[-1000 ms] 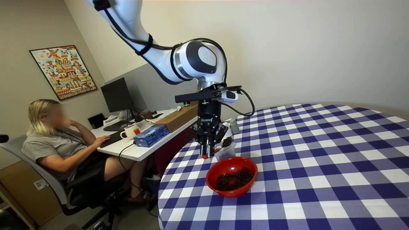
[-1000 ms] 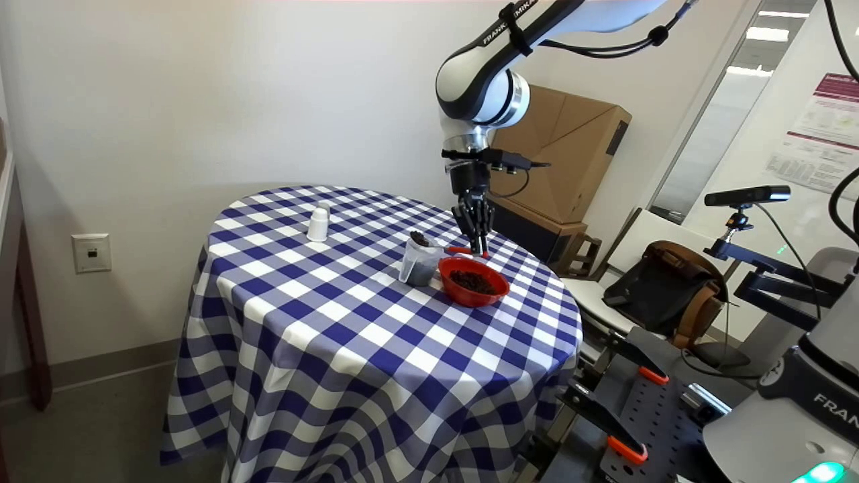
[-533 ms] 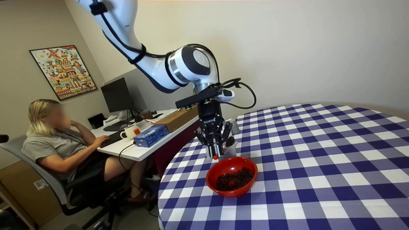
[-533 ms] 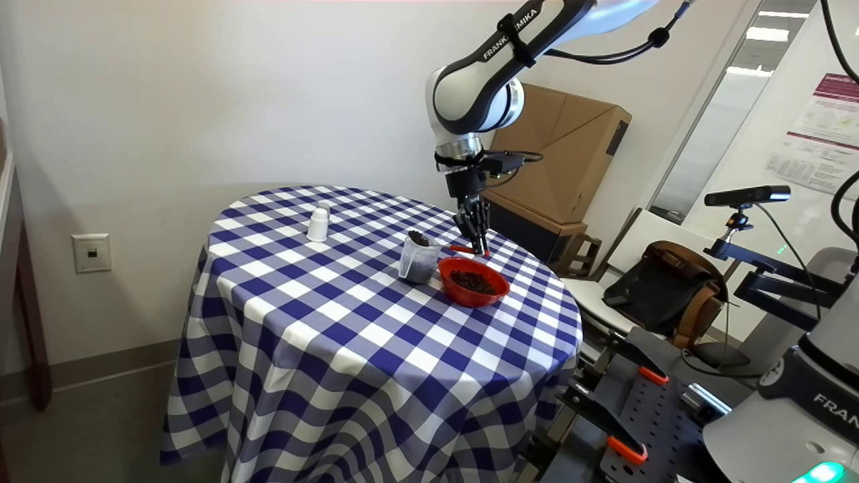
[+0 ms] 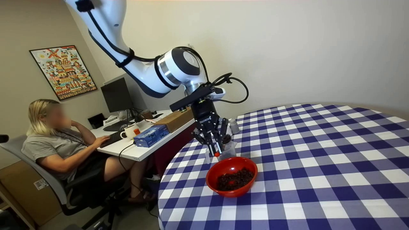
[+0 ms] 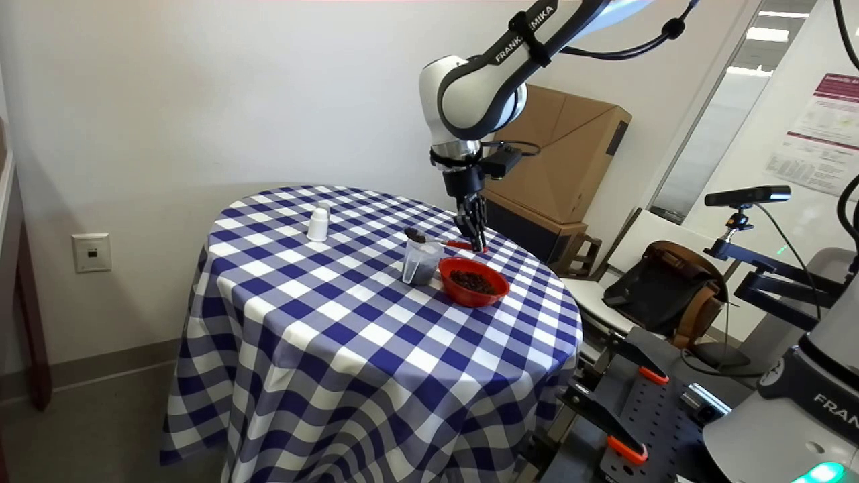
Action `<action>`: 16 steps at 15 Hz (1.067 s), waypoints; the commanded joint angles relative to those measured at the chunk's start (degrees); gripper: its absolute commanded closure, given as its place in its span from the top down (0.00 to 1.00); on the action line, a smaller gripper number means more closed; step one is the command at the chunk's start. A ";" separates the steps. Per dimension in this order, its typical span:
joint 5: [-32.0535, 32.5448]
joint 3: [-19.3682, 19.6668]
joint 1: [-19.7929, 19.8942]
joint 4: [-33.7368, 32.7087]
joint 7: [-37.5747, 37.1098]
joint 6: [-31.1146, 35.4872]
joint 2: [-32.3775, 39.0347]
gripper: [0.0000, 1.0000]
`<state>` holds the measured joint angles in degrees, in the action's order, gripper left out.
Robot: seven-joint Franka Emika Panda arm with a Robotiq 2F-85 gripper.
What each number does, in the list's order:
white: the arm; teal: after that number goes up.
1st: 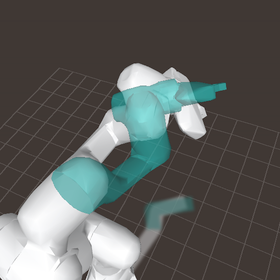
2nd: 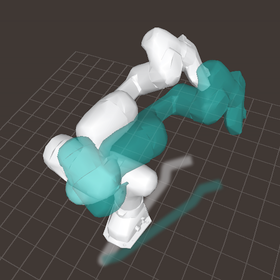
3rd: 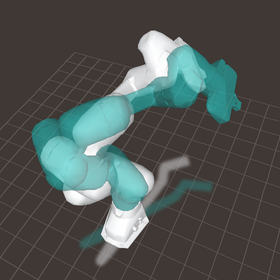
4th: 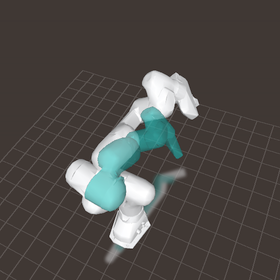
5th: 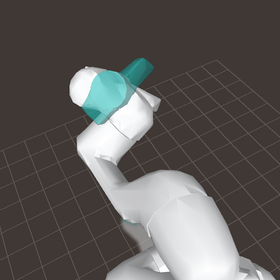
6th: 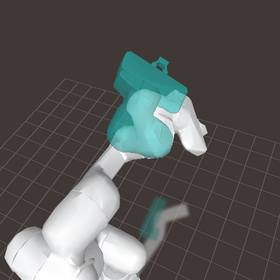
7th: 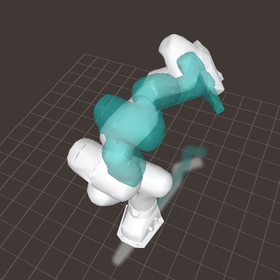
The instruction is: Use the spoon to transfer one scoop of contents from the orange bowl to the clear jar
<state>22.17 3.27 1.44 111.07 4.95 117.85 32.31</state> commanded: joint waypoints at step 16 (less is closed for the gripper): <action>26.05 3.22 -2.21 20.14 -13.95 13.18 -14.99 0.07</action>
<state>42.97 5.86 0.25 126.95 -5.26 128.29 20.82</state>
